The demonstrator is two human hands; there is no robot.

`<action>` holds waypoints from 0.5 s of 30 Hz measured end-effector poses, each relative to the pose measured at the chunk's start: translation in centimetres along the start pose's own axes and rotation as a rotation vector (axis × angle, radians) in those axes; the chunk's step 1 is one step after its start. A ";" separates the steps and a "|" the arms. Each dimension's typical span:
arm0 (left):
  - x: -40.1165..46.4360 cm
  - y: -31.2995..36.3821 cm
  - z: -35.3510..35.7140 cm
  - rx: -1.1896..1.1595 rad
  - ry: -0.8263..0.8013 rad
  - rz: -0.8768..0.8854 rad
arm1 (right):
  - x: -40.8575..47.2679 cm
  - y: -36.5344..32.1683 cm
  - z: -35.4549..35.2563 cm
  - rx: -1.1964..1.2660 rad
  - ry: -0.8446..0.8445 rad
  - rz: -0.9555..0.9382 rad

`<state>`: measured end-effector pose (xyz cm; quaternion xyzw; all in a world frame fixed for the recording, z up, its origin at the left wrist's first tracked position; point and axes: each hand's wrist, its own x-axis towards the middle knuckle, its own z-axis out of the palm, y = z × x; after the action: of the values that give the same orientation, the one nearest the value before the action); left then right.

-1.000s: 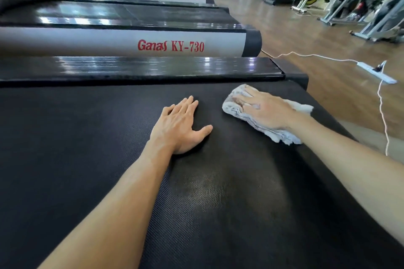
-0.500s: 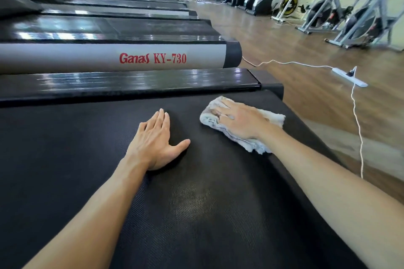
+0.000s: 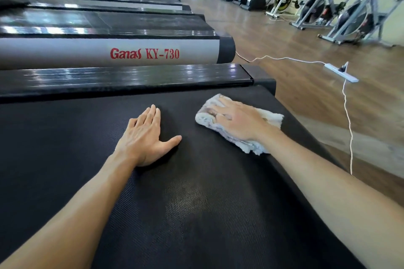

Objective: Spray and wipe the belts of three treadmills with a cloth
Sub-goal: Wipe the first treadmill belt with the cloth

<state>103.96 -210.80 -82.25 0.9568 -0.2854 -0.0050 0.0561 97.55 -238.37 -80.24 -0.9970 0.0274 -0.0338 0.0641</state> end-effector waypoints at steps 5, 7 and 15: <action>0.3 -0.1 0.1 0.016 0.002 -0.006 | 4.5 -1.2 -1.5 -0.014 0.030 0.203; 0.3 -0.1 0.1 0.014 -0.003 -0.002 | 5.4 -3.2 -0.2 -0.032 0.001 0.121; 0.2 -0.1 0.2 0.022 0.007 0.003 | 0.3 2.3 -0.5 -0.031 0.035 0.057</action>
<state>104.22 -210.83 -82.47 0.9570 -0.2865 0.0018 0.0465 97.74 -240.71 -80.01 -0.9959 0.0576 -0.0491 0.0493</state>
